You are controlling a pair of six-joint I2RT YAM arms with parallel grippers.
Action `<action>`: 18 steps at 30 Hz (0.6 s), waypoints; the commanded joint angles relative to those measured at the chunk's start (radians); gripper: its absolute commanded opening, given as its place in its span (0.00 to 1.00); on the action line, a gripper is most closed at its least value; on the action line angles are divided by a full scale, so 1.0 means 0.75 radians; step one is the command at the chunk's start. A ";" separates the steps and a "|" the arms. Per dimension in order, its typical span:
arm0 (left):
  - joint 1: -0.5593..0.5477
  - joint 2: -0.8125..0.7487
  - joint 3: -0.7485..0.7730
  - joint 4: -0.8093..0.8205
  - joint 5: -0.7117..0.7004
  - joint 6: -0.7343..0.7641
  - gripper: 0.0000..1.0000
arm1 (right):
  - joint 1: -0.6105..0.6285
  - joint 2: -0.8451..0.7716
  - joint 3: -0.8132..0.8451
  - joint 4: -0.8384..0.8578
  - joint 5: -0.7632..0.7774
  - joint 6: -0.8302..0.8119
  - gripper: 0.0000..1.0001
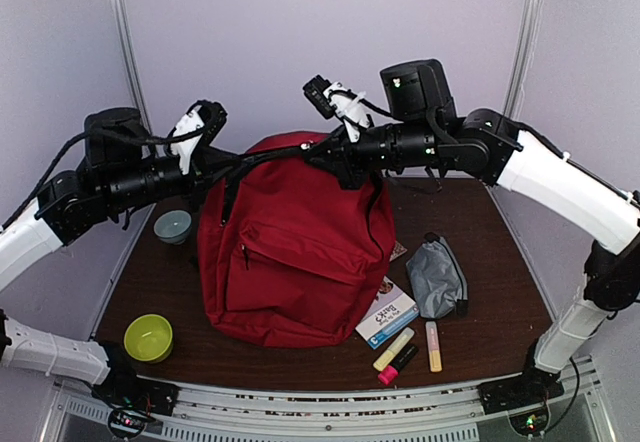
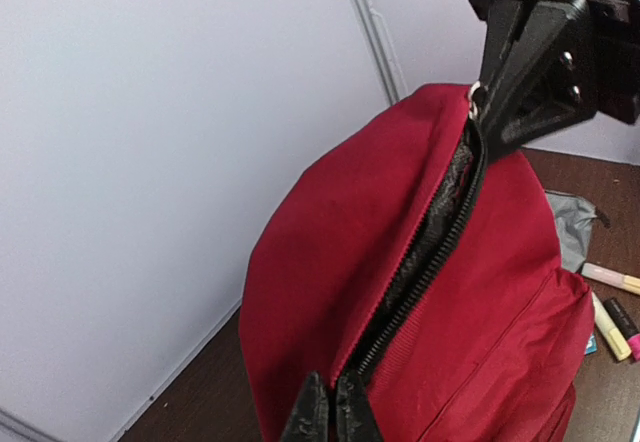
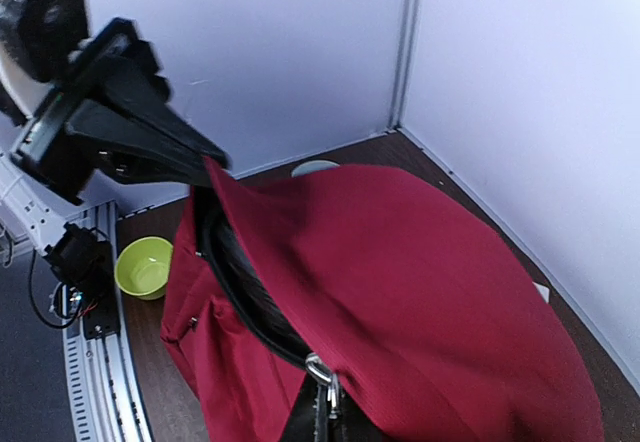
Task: Pack the student bag
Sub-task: Unzip the largest pocket of the student bag, then hold the largest pocket of the student bag.
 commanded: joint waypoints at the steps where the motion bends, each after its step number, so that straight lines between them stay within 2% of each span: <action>1: 0.016 -0.156 -0.087 0.125 -0.278 0.035 0.00 | -0.163 -0.150 -0.115 0.001 0.087 0.095 0.00; 6: 0.017 -0.275 -0.163 0.111 -0.353 0.025 0.00 | -0.337 -0.293 -0.328 0.090 0.062 0.144 0.00; 10: 0.017 -0.362 -0.225 0.095 -0.371 -0.002 0.00 | -0.419 -0.328 -0.372 0.106 0.015 0.176 0.00; 15: 0.017 -0.342 -0.261 -0.005 -0.192 -0.060 0.00 | -0.402 -0.223 -0.147 0.065 -0.262 0.214 0.00; 18: 0.015 -0.339 -0.271 0.005 -0.086 -0.056 0.00 | -0.319 -0.157 0.007 0.038 -0.309 0.147 0.00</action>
